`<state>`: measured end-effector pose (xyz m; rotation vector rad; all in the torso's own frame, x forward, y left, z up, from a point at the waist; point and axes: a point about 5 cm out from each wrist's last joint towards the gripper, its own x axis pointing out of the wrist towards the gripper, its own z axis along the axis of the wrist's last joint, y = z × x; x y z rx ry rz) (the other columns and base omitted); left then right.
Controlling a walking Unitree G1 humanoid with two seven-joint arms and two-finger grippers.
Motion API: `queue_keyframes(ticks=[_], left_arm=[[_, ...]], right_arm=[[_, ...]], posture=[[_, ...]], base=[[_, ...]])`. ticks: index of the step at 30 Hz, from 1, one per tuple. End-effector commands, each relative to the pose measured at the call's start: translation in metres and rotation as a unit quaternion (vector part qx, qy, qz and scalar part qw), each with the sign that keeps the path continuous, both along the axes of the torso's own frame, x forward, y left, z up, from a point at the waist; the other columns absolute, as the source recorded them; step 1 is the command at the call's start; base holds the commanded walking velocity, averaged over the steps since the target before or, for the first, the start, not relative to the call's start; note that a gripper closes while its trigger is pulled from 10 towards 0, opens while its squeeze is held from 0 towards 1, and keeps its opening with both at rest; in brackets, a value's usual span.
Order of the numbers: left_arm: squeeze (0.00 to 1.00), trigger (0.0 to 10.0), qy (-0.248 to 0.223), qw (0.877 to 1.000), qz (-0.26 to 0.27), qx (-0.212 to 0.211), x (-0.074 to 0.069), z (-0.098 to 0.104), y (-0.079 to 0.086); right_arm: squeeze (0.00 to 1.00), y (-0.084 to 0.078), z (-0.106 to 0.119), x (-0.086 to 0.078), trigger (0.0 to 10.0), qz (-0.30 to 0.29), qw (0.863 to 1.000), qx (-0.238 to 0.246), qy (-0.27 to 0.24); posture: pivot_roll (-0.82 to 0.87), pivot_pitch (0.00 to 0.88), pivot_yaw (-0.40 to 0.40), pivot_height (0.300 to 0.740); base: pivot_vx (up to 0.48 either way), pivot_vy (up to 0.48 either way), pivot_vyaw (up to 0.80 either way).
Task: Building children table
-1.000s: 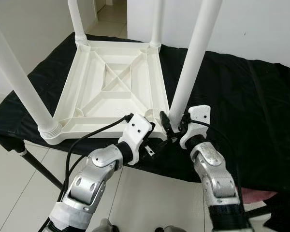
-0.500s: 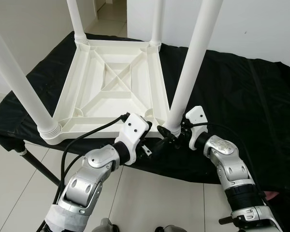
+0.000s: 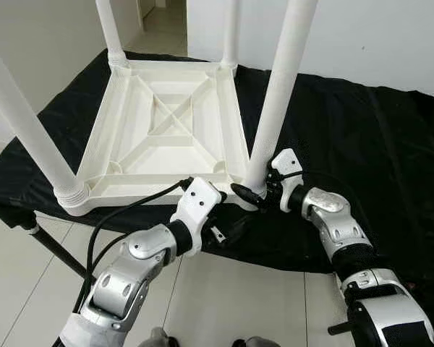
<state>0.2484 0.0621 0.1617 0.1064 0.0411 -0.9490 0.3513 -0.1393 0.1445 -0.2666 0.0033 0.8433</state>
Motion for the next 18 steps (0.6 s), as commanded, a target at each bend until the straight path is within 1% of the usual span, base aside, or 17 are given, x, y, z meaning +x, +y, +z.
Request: queue_keyframes(ticks=[1, 2, 3, 7, 12, 13, 14, 16, 18], left_arm=[[0.0, 10.0, 0.004, 1.0, -0.031, 0.002, -0.002, -0.001, -0.001], [0.0, 10.0, 0.004, 1.0, -0.031, 0.002, -0.002, -0.001, -0.001], [0.0, 10.0, 0.003, 1.0, -0.028, 0.003, -0.001, 0.0, 0.0], [0.0, 10.0, 0.002, 1.0, -0.03, 0.003, -0.002, 0.001, -0.001], [0.0, 10.0, 0.004, 1.0, -0.031, 0.005, -0.002, 0.0, -0.001], [0.0, 10.0, 0.003, 1.0, -0.03, 0.006, -0.002, 0.0, -0.001], [0.0, 10.0, 0.003, 1.0, -0.029, 0.007, -0.002, -0.001, -0.001], [0.0, 10.0, 0.001, 1.0, -0.028, 0.006, -0.001, 0.0, -0.001], [0.0, 10.0, -0.003, 1.0, -0.02, 0.001, 0.002, 0.001, 0.0]], right_arm=[[0.0, 0.002, 0.009, 0.006, 2.5, 0.007, 1.0, 0.01, -0.018], [0.0, 0.002, 0.009, 0.006, 2.5, 0.007, 1.0, 0.01, -0.018], [0.0, 0.002, 0.011, 0.008, 0.0, 0.009, 1.0, 0.012, -0.02], [0.0, 0.0, 0.011, 0.009, 0.0, 0.023, 0.999, 0.018, -0.021], [0.0, -0.003, 0.005, 0.007, 0.0, 0.016, 0.999, 0.023, -0.016], [0.0, -0.003, 0.002, 0.005, 7.6, 0.012, 1.0, 0.028, -0.009], [0.0, -0.003, -0.001, 0.003, 10.0, 0.01, 0.999, 0.031, -0.003], [0.0, -0.002, -0.003, 0.001, 10.0, 0.004, 0.999, 0.034, -0.004], [0.0, 0.0, -0.008, -0.002, 10.0, -0.011, 1.0, 0.025, -0.005]], posture=[[-0.04, 0.034, -0.009, 0.74], [-0.04, 0.034, -0.009, 0.74], [-0.04, 0.033, -0.005, 0.74], [-0.03, 0.031, -0.005, 0.74], [-0.03, 0.027, 0.0, 0.74], [-0.03, 0.028, -0.001, 0.74], [-0.03, 0.028, -0.001, 0.74], [-0.03, 0.028, 0.001, 0.74], [-0.03, 0.027, 0.001, 0.74]], base=[[0.0, 0.0, 0.0], [0.0, 0.0, 0.0], [0.0, 0.0, 0.0], [0.0, 0.0, 0.0], [0.0, 0.0, 0.0], [0.0, 0.0, 0.0], [0.0, 0.0, 0.0], [0.0, 0.0, 0.0], [0.0, 0.0, 0.0]])
